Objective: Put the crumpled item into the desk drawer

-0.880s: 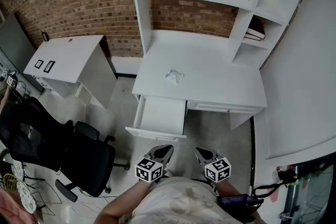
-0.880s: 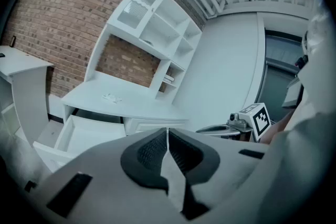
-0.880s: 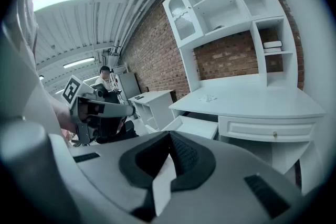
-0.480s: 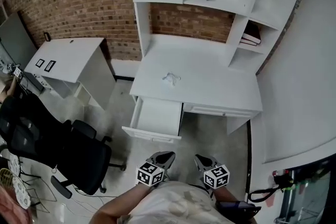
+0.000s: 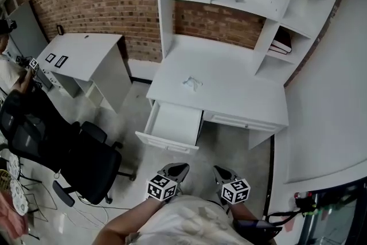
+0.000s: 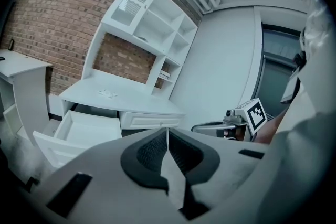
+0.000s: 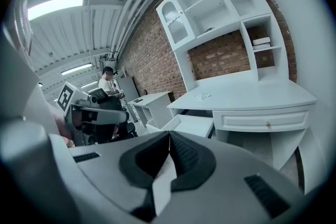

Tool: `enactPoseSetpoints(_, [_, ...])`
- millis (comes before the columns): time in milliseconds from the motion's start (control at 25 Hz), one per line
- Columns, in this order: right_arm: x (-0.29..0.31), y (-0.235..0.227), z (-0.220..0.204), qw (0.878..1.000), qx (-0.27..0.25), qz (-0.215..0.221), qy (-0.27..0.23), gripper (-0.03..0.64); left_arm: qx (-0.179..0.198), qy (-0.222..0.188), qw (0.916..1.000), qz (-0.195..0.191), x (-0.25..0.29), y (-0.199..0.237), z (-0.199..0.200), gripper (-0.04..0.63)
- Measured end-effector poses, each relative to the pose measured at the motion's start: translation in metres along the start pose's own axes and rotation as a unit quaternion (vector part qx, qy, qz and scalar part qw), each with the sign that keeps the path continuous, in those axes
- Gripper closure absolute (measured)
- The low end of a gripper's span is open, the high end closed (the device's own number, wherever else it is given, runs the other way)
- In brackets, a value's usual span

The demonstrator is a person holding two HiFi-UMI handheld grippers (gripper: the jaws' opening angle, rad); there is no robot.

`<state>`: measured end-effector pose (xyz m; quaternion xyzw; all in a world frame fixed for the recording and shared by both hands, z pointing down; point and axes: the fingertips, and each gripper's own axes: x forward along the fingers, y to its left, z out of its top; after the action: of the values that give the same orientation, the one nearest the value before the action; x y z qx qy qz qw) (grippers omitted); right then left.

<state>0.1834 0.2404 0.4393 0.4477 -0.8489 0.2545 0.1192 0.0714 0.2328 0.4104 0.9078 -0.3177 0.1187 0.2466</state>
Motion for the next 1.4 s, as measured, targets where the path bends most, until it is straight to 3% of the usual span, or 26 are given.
enactPoseSetpoints(1040, [0.05,0.017,0.022,1.0,0.012,-0.025,0.002,0.594,-0.011,-0.018,0.9998,0.003,-0.031,0.055,0.008,0.566])
enactPoseSetpoints(1400, [0.066,0.024,0.018,1.0,0.008,-0.008,0.013,0.594,-0.027,-0.023,0.9989,0.029,-0.045,0.071,0.0,0.566])
